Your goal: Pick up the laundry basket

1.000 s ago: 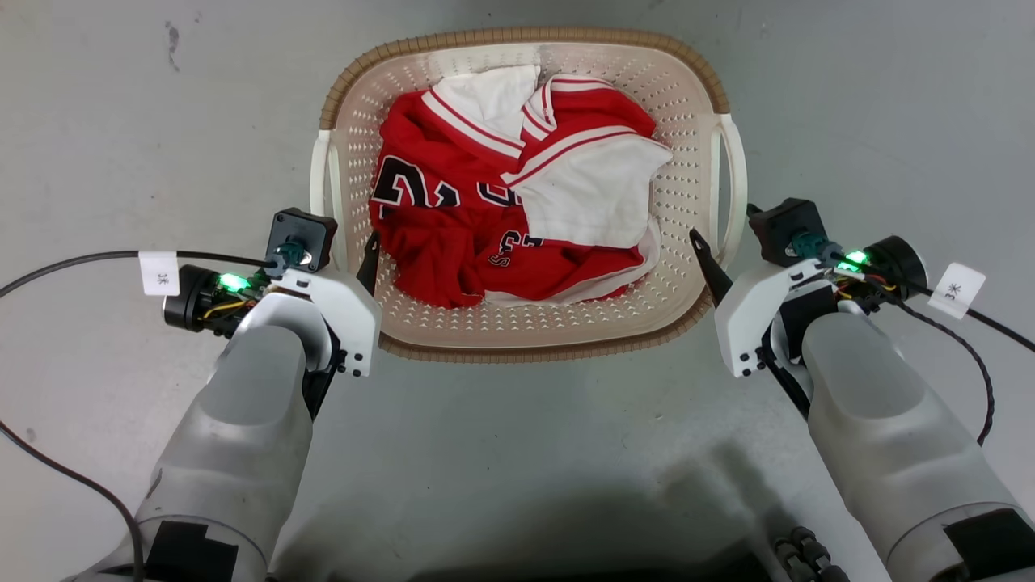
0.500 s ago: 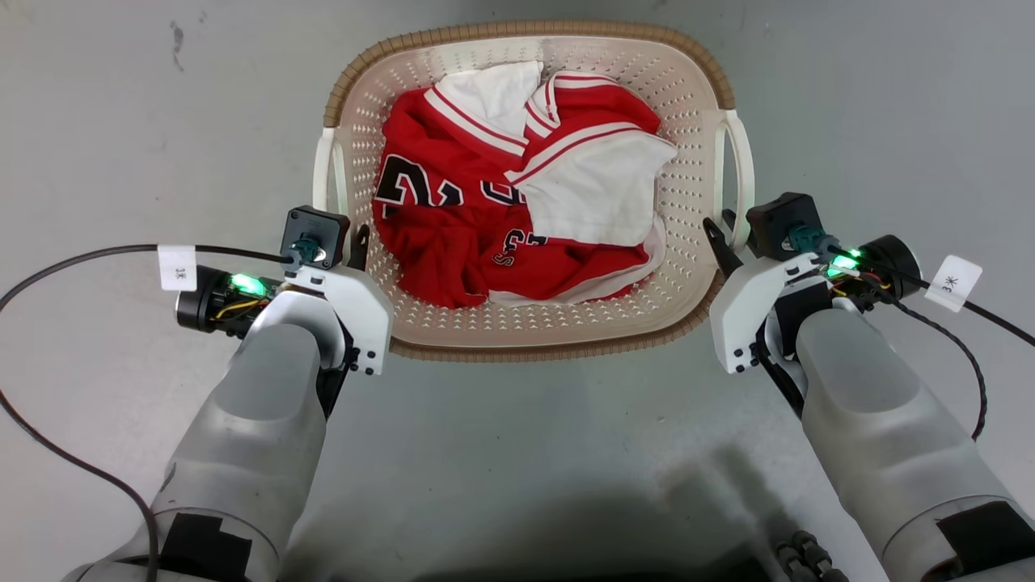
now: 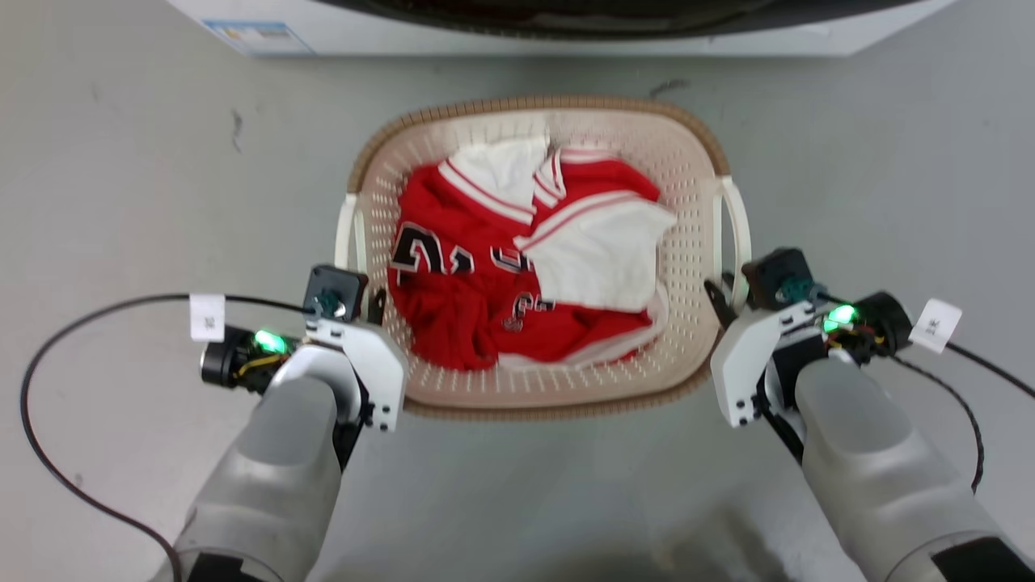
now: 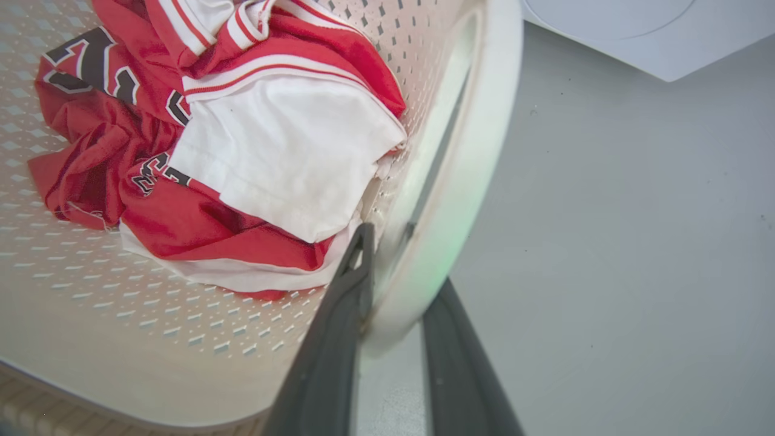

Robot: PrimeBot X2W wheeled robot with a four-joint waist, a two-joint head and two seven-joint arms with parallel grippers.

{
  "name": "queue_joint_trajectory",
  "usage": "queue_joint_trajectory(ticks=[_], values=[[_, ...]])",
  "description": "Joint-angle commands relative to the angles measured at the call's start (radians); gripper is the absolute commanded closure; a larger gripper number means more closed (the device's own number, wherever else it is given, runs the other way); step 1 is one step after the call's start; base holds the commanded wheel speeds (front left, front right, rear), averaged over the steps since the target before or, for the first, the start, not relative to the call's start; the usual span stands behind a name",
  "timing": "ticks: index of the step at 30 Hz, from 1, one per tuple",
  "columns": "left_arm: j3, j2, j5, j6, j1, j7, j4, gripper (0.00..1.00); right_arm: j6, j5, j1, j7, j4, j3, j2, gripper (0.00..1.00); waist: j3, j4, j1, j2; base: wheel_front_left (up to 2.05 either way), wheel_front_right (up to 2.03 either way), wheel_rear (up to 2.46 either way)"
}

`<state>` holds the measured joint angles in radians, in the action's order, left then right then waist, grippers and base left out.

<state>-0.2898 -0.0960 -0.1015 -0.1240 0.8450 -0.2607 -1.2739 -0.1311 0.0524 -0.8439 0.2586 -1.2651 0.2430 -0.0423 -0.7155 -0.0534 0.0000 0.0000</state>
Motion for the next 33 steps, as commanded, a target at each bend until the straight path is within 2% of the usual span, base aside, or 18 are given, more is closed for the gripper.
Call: queue_joint_trajectory(ticks=[1, 17, 33], values=[[-0.015, -0.005, 0.0, -0.009, -0.027, 0.0, -0.005, 1.0, 0.001, 0.003, 0.025, -0.007, -0.007, 0.009, -0.014, 1.0, 0.066, 0.006, 0.0, 0.0, 0.0, 0.0, 0.0], [-0.148, 0.036, -0.094, -0.011, -0.187, 0.089, -0.012, 1.0, 0.001, -0.057, 0.165, -0.111, -0.02, 0.078, -0.012, 1.0, 0.343, 0.029, 0.0, 0.0, 0.0, 0.0, 0.0], [-0.295, 0.044, -0.236, -0.012, -0.313, 0.152, 0.001, 1.0, 0.001, -0.191, 0.3, -0.204, -0.021, 0.234, -0.008, 1.0, 0.536, 0.038, 0.0, 0.0, 0.0, 0.0, 0.0]])
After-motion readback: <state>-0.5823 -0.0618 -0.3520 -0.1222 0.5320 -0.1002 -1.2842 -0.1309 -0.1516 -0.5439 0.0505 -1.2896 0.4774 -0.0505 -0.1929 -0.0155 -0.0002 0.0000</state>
